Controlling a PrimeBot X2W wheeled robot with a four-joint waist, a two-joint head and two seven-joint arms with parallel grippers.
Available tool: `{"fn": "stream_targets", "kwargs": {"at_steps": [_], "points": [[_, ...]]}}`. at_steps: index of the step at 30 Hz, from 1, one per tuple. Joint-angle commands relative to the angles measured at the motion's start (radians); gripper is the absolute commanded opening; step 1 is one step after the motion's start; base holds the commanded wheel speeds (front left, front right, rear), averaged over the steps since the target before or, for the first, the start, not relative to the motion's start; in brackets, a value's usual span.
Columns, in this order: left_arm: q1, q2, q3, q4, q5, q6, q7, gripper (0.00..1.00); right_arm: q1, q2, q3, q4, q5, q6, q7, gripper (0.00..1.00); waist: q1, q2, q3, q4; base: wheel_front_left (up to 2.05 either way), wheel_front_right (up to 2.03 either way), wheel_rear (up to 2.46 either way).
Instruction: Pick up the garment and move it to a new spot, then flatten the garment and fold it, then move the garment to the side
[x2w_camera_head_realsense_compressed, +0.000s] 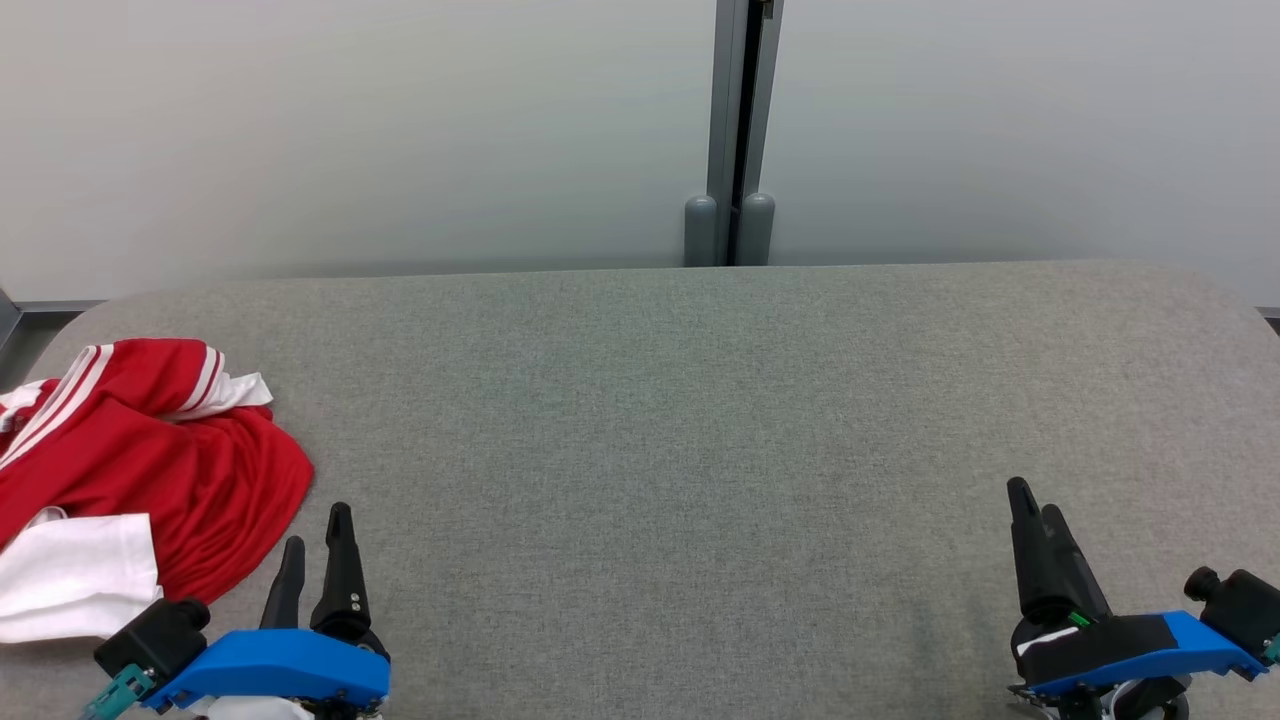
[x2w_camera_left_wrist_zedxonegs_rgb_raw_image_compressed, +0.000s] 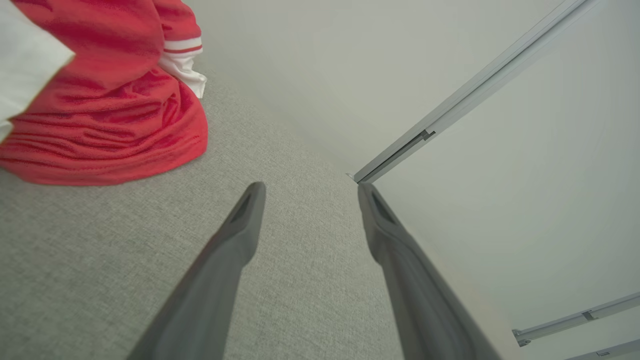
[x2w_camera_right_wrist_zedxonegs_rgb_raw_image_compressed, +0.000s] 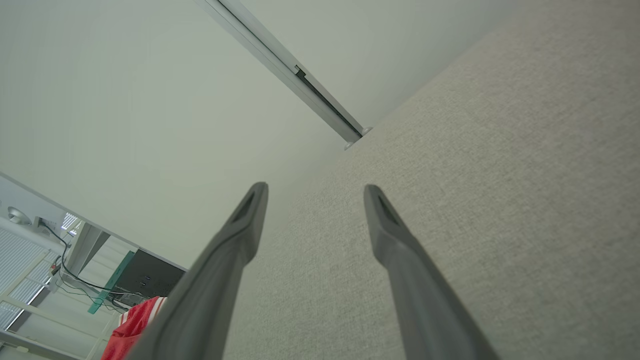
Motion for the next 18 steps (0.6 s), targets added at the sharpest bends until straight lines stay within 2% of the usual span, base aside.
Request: {"fn": "stream_targets", "kwargs": {"at_steps": [1,18], "points": [[-0.007,0.009,-0.008,-0.007,0.026,0.004,-0.008,1.0,-0.002,-0.007,0.003,-0.009,-0.027,0.001,-0.009,1.0,0.0,0.0,0.0,0.0,0.0,0.0,0.0],[0.0,0.029,-0.057,0.016,0.221,0.02,-0.058,1.0,0.0,-0.009,0.02,0.012,-0.221,0.002,-0.059,1.0,0.0,0.0,-0.001,0.007,0.0,0.0,0.0]]}}
